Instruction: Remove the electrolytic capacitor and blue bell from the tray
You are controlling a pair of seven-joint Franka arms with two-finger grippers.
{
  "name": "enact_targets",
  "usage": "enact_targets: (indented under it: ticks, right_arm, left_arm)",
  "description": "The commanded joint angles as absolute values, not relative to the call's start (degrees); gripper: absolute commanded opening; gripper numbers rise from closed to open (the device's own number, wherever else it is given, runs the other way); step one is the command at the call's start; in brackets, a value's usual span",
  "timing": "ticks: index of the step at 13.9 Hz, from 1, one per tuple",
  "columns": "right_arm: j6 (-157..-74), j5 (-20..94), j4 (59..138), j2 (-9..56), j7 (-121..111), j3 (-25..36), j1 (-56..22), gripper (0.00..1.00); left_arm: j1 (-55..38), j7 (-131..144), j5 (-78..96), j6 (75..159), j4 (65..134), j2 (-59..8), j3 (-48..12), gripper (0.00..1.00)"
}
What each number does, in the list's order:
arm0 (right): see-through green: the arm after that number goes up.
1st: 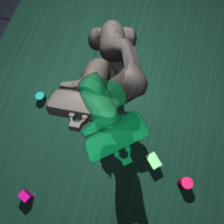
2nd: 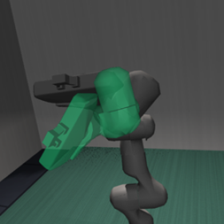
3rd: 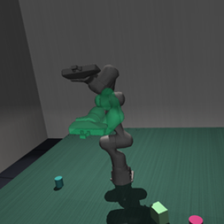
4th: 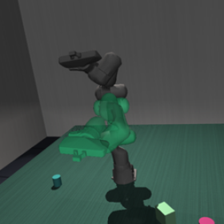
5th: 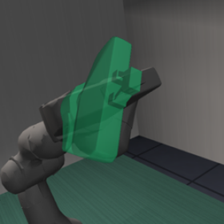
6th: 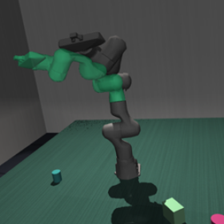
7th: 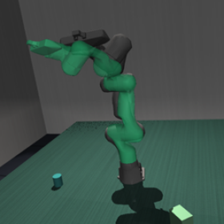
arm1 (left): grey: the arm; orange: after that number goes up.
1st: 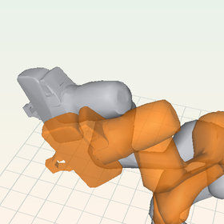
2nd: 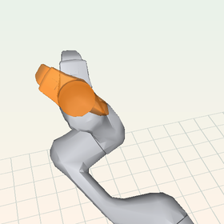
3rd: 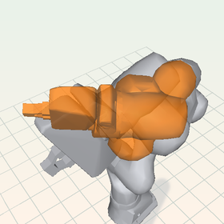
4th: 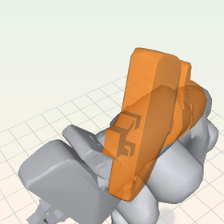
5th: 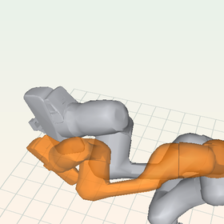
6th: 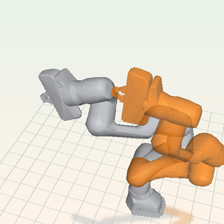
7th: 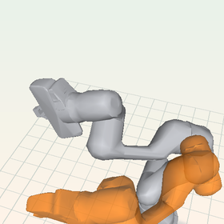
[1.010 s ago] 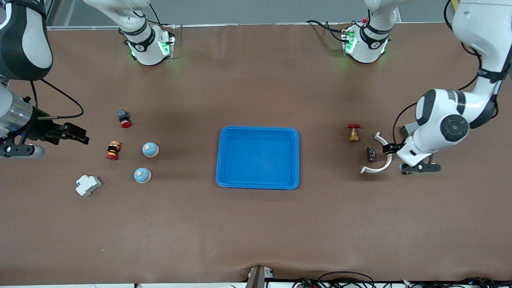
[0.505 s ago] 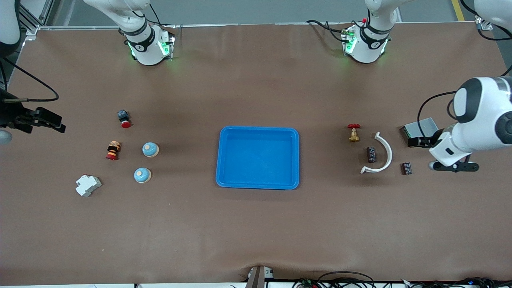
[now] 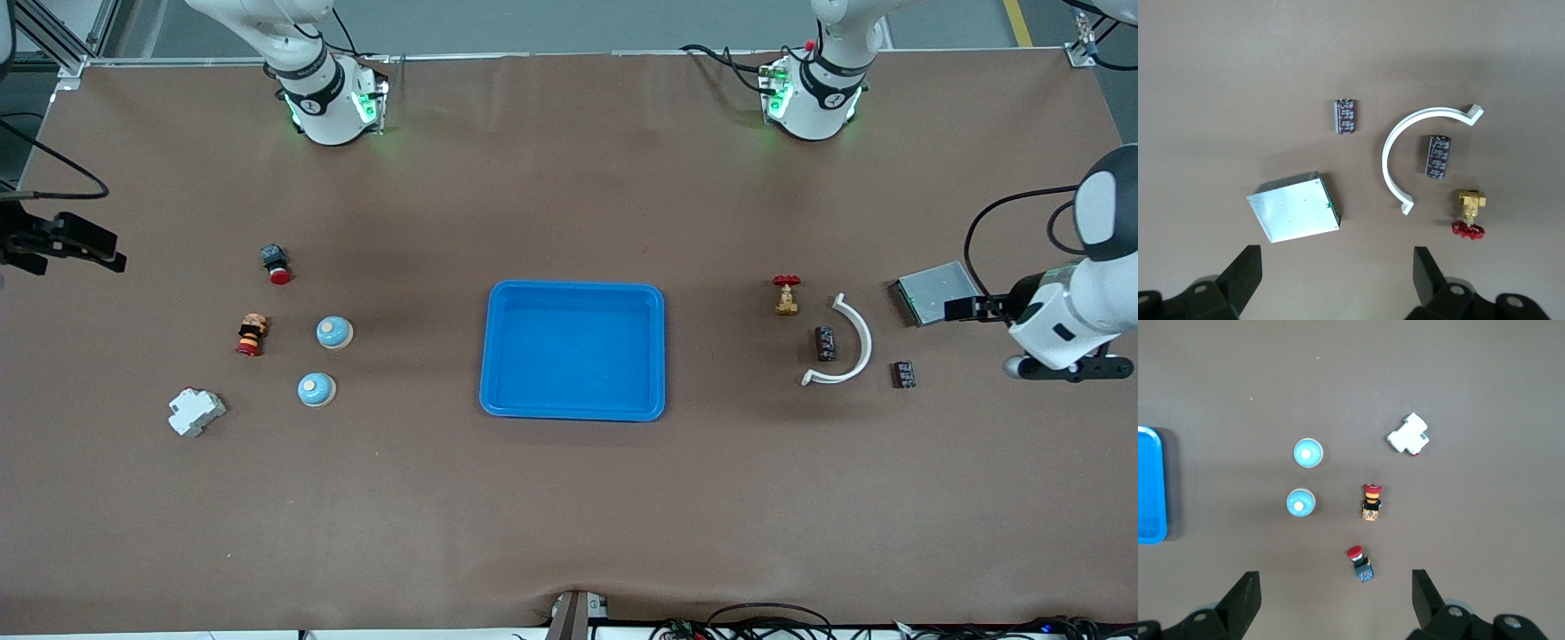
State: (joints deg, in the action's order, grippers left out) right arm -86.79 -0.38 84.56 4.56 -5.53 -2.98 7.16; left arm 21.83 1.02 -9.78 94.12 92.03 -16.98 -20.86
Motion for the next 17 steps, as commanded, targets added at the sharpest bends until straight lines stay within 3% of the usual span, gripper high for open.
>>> enact_targets:
  ticks: [1, 5, 12, 14, 17]
  right_arm:
    - [-83.6, -1.1, 82.1, 4.1, -5.8, -4.0, 7.9, 1.0]
    - [-83.5, -0.5, 82.1, 4.0, -5.7, -4.0, 7.9, 1.0]
    - [-83.4, -0.1, 82.2, 3.6, -5.5, -1.1, 4.5, 1.0]
    - [-83.5, -0.1, 82.2, 3.3, -5.4, 3.0, 0.7, 1.0]
    - [-83.5, 0.0, 82.2, 3.3, -5.4, 3.0, 1.1, 1.0]
  left_arm:
    - [22.3, -0.4, -7.7, 87.2, 86.5, -16.8, -21.3, 1.0]
    - [21.5, -0.4, -6.1, 84.7, 83.6, -14.8, -20.4, 1.0]
    - [3.7, 1.0, -5.1, 83.8, 79.1, -14.9, -5.9, 1.0]
    - [0.5, 1.1, -3.9, 83.8, 76.9, -14.8, -3.2, 1.0]
    - [0.2, 0.9, -0.2, 83.8, 76.4, -14.8, -1.8, 1.0]
